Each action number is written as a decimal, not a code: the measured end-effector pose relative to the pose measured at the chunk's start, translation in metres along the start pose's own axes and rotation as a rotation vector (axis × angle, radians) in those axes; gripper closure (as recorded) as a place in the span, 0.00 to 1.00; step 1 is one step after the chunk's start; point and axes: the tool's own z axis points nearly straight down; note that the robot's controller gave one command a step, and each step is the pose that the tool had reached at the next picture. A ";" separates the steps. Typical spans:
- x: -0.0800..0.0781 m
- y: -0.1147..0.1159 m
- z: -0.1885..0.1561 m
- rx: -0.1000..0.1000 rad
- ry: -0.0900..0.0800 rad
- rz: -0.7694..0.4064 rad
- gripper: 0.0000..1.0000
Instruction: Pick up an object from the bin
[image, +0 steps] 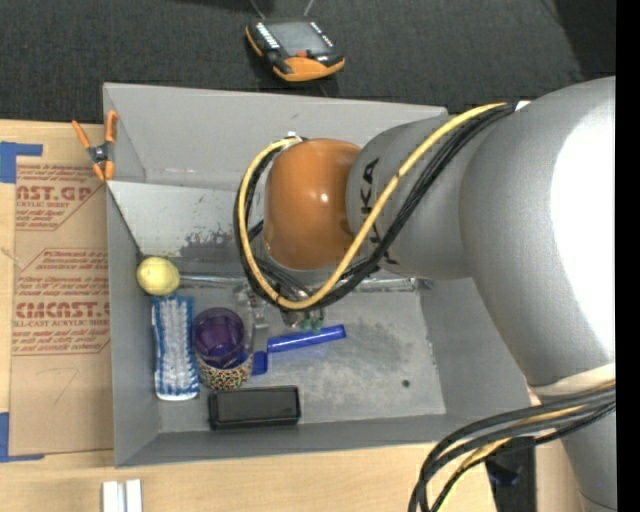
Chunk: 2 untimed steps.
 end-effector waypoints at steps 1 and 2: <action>-0.027 0.031 0.026 0.006 -0.016 -0.100 1.00; -0.019 0.019 0.037 0.001 -0.042 -0.261 1.00</action>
Offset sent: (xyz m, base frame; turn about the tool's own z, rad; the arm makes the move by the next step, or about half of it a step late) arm 0.0021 0.0149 -0.0540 -0.2879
